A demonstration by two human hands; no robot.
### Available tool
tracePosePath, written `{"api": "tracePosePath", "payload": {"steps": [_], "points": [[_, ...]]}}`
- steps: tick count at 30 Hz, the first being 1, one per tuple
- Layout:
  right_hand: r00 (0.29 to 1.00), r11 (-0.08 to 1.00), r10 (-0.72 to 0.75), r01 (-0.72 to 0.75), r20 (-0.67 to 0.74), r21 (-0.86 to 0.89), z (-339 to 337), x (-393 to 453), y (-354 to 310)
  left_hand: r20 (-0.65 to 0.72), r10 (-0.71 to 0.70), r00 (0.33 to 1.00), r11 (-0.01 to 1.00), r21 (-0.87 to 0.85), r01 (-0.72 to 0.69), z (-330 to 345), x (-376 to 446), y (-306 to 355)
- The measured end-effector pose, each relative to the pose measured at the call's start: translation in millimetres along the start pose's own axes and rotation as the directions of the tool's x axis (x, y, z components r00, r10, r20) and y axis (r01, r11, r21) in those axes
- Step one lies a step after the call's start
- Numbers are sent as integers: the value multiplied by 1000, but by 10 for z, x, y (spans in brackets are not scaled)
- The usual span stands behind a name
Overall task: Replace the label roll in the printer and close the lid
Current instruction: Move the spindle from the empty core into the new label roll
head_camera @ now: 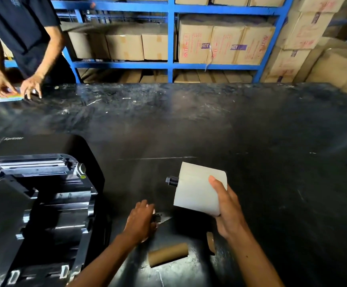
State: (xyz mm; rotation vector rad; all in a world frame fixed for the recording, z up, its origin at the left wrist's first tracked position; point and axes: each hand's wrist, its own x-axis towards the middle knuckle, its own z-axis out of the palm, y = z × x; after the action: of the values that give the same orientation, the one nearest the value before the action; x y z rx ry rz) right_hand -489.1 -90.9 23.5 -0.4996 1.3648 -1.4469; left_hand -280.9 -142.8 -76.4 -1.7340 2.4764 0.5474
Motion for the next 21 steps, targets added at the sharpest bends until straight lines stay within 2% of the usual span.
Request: {"api": "tracePosePath", "payload": {"steps": [3,5,6,8,10,11,13,21], "points": [[1000,1000,5,-5,0,2,-27,-73,23,-27,-88,996,972,-222,80,-62,-23,26],[1000,1000,9,-9,18,-4,-20,-107,49,-104,-180,978,876,-469,112,-124,-56,73],[1000,1000,12,-12,25,-8,-13,-116,66,-146,-250,957,794,-596,117,-174,-72,115],[999,1000,19,-18,32,-12,5,-128,96,-200,-392,898,570,-819,66,-307,-114,211],[998,999,30,-30,50,-16,43,-127,112,-208,-422,882,368,-929,-43,-471,-175,298],[998,999,38,-37,57,-15,61,-124,113,-225,-407,885,329,-940,-88,-543,-212,332],[996,998,55,-55,73,-7,105,-118,114,-297,-391,871,334,-928,-166,-649,-309,364],[981,999,47,-44,191,-19,205,-137,39,-539,-327,777,556,-774,-303,-744,-639,442]]}}
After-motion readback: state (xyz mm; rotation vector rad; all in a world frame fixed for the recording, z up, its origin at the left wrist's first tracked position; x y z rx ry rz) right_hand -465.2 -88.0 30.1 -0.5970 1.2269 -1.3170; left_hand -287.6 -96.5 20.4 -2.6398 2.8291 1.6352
